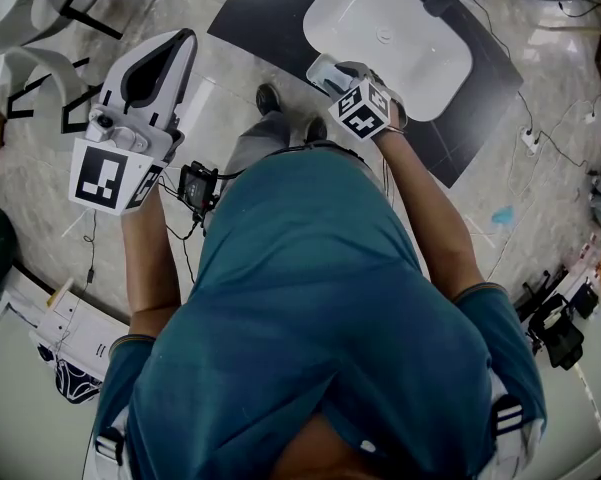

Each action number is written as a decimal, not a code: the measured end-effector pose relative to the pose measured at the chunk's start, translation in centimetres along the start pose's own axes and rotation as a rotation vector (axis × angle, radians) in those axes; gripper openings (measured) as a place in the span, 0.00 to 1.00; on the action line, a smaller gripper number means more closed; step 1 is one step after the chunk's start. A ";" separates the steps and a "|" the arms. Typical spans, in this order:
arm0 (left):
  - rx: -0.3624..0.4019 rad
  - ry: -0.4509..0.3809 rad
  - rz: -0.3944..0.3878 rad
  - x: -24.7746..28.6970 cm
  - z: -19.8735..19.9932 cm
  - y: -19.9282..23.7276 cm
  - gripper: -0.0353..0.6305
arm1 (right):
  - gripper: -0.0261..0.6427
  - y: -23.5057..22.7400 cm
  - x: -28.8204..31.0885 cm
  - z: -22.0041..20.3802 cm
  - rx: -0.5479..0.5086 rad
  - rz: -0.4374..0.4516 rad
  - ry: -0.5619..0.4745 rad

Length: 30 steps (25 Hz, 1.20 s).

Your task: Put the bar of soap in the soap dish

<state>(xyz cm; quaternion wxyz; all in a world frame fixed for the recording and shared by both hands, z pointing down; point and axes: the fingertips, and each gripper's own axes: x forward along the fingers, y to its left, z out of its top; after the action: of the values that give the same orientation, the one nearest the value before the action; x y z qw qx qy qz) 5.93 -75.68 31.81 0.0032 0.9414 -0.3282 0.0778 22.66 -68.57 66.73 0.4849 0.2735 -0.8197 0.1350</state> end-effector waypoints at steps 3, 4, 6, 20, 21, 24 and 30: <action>0.005 -0.001 -0.006 0.2 0.2 -0.4 0.06 | 0.24 -0.4 -0.7 0.1 0.017 -0.017 -0.019; 0.007 -0.002 -0.009 0.3 0.2 -0.6 0.06 | 0.22 -0.5 -1.1 0.2 0.023 -0.027 -0.030; 0.010 -0.004 -0.013 0.4 0.4 -0.9 0.06 | 0.16 -0.9 -1.9 0.6 0.034 -0.051 -0.055; 0.039 -0.017 -0.022 0.7 1.7 -3.6 0.06 | 0.06 -3.2 -11.2 5.7 0.143 -0.082 -0.346; 0.041 -0.019 -0.023 0.7 1.9 -3.8 0.06 | 0.06 -3.4 -12.4 6.4 0.145 -0.082 -0.379; 0.049 -0.021 -0.025 0.8 2.2 -4.5 0.06 | 0.06 -3.9 -16.3 8.5 0.141 -0.095 -0.488; 0.064 -0.025 -0.034 1.2 2.8 -6.5 0.06 | 0.06 -3.9 -24.5 11.6 0.109 -0.118 -0.681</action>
<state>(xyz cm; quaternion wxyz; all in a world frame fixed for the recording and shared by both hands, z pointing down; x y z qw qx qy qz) 11.27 -71.54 29.54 -0.0296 0.9474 -0.3094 0.0766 25.92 -69.60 39.54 0.1752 0.3752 -0.9088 0.0514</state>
